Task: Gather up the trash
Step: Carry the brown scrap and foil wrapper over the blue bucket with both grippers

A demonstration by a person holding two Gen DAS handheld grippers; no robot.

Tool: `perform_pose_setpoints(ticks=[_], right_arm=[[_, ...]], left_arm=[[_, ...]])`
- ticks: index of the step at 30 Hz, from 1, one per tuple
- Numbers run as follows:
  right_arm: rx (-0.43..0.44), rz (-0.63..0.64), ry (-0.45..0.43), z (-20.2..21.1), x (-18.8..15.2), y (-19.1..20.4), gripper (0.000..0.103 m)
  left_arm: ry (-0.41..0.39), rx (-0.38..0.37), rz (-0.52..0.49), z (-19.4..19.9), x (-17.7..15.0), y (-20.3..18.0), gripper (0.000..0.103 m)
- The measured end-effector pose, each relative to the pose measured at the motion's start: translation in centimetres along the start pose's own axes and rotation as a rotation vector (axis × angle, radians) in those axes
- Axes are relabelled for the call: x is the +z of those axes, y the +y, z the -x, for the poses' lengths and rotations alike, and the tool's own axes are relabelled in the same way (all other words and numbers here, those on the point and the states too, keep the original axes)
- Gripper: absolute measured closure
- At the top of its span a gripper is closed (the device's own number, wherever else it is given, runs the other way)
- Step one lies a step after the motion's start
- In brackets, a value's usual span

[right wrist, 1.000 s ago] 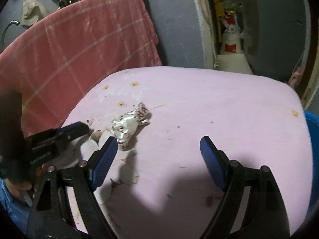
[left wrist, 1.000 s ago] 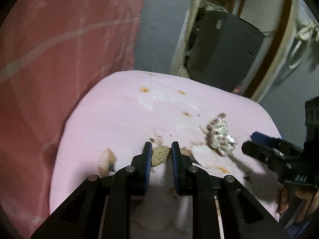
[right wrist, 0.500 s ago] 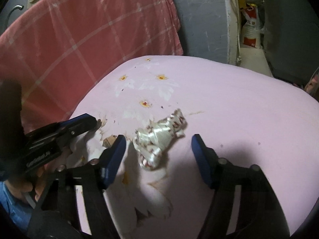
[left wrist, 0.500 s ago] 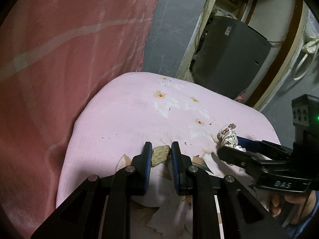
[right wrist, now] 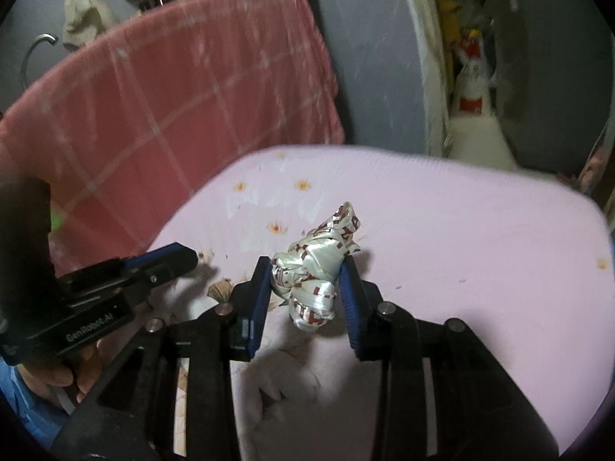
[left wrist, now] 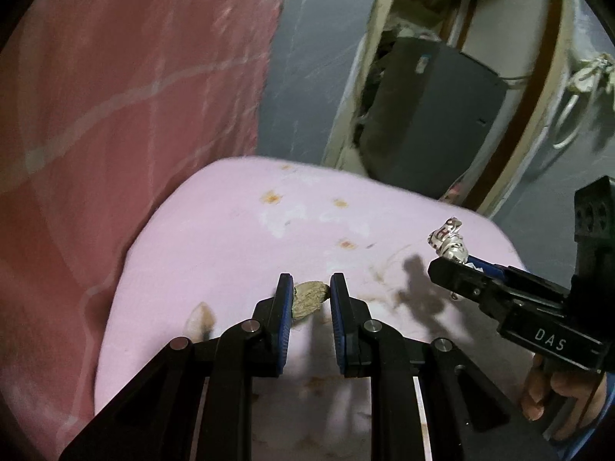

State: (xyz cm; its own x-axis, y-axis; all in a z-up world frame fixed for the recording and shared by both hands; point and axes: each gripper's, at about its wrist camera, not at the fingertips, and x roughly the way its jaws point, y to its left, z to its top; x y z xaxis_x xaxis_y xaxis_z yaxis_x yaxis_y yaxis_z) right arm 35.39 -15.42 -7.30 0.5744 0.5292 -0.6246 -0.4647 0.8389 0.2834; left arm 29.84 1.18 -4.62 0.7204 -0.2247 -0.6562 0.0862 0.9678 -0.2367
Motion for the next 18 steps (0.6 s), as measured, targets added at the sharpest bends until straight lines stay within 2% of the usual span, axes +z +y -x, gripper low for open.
perform_pose_setpoints(ticks=[6,12,18], right_arm=[[-0.143,0.051,-0.179,5.1,-0.4,-0.5,0.068],[-0.257,0.060,-0.359,11.7,-0.4,-2.4,0.068],[-0.372,0.057,-0.494,18.1,-0.7,-4.5,0.068]], left_arm=[[-0.137,-0.081,-0.111,2.1,0.5,-4.4,0.087],[-0.308,-0.197,-0.191,4.6,1.3,-9.5,0.087],[-0.413,-0.301,-0.250,5.5,2.6,-15.8,0.087]])
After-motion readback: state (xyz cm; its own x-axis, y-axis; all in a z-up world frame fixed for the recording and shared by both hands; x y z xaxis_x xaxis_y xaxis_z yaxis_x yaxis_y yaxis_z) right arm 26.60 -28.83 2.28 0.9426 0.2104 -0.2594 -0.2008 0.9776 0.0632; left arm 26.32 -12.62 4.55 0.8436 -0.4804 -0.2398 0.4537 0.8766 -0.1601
